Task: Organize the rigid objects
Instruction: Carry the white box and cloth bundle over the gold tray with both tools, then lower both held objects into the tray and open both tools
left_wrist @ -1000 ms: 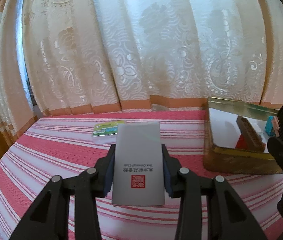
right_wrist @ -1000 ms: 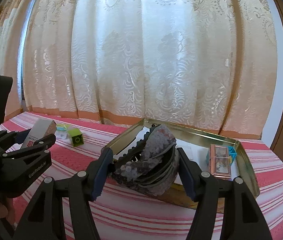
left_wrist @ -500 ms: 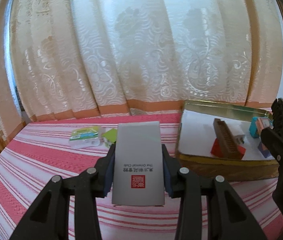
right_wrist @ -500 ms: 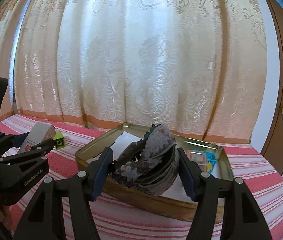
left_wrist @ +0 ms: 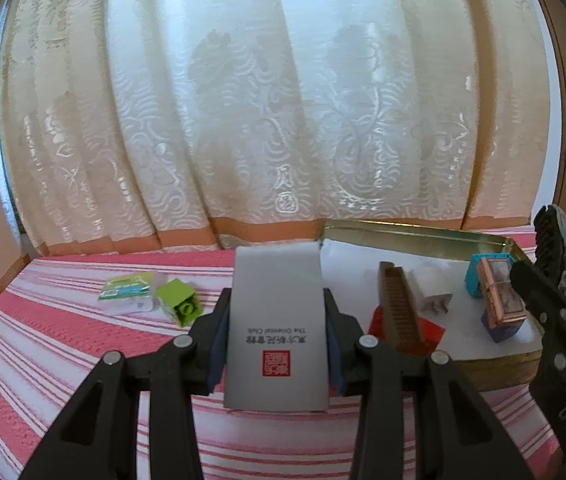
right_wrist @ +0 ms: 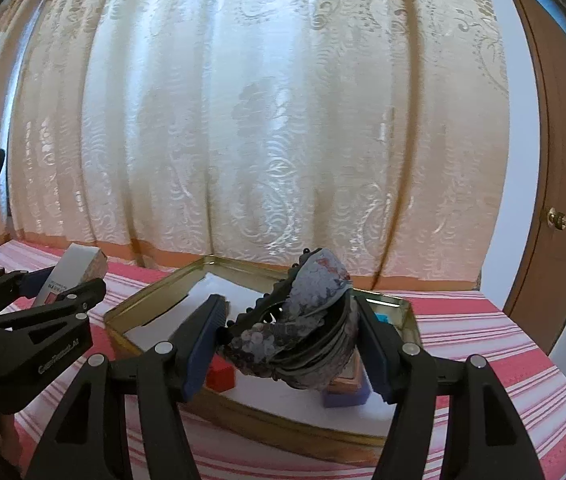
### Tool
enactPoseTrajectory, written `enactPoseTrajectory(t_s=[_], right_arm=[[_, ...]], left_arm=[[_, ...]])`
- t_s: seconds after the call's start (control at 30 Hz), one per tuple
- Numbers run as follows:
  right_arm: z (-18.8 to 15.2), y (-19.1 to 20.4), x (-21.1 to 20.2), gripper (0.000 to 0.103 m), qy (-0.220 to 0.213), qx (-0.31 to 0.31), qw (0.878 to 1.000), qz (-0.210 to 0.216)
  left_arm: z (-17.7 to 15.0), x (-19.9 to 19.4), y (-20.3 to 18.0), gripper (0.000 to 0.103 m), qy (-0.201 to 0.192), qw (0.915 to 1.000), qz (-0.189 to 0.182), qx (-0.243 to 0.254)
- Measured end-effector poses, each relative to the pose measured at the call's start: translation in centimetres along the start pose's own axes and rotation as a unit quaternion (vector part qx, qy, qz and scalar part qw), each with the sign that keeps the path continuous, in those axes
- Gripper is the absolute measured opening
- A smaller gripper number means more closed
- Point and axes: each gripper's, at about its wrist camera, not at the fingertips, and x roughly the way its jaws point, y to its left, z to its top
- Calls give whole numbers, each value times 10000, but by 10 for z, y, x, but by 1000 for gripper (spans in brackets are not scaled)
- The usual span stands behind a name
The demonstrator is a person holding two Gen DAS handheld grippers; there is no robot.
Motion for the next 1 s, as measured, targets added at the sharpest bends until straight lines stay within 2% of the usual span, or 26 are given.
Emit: enactPoseTrajectory(t_s=[0.57,1.0], right_arm=[[5,-49,22,66,27,157,9989,-443],[6,-70,40,66,141,228,9977,-629]], left_arm=[[14,21,-45,40,38,9994,-326,111],[23,33,-79,40,43,9984,-513,218]])
